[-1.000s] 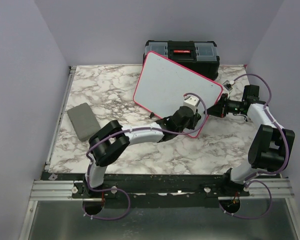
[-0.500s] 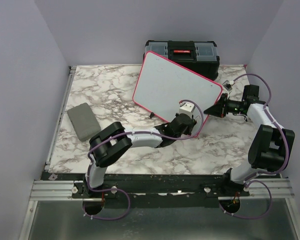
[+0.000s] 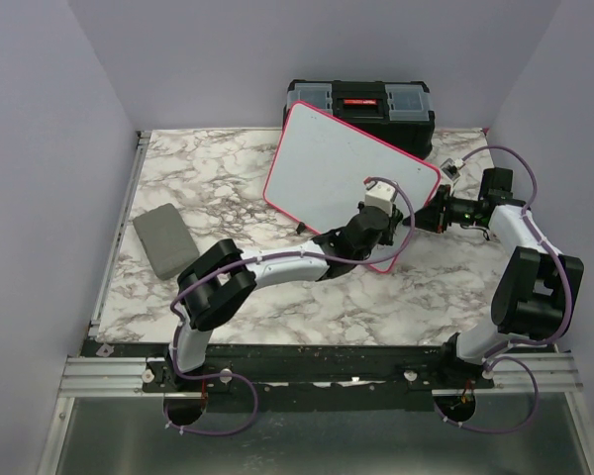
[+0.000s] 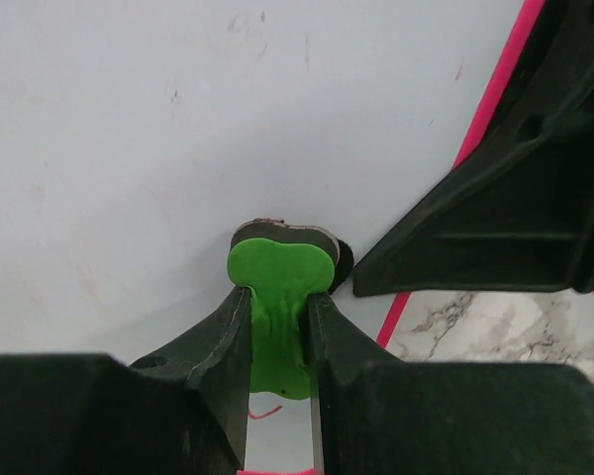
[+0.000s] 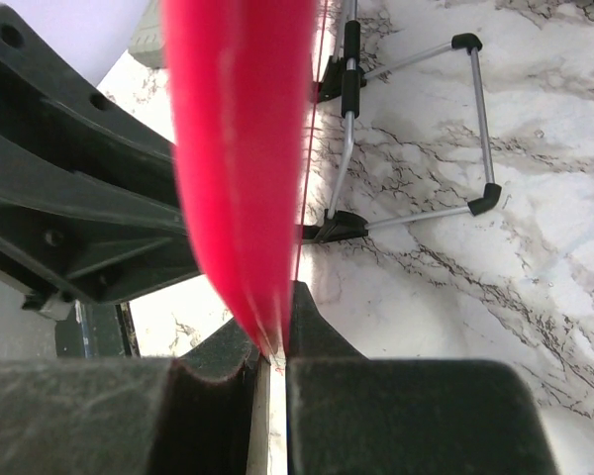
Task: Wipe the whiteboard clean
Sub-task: Erase the whiteboard at the whiteboard stand.
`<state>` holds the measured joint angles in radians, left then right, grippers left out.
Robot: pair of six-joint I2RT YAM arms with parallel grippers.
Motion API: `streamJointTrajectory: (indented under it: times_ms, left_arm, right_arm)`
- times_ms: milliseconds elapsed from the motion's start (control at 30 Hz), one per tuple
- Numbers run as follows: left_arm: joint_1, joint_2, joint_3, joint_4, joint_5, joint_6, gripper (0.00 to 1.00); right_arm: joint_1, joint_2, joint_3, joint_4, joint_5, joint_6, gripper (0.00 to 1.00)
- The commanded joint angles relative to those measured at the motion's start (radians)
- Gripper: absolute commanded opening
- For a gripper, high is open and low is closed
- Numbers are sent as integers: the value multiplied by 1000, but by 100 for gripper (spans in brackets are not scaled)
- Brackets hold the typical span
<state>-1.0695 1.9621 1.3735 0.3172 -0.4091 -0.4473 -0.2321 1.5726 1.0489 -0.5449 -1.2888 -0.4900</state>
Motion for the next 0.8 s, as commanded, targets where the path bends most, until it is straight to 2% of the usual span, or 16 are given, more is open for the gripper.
streamJointTrajectory:
  times_ms: [0,367,767]
  left_arm:
    - [-15,41,45,11,-47,43,0]
    - [-63,79,-103,79,-123,-19,0]
    - [-79,102,-127,69,-111,-51,0]
  right_arm:
    - [15,-26,14,-1,-106,-12,1]
    - [15,-25,13,-3,-106,-12,1]
    - [15,-29,13,-1,-106,-10,1]
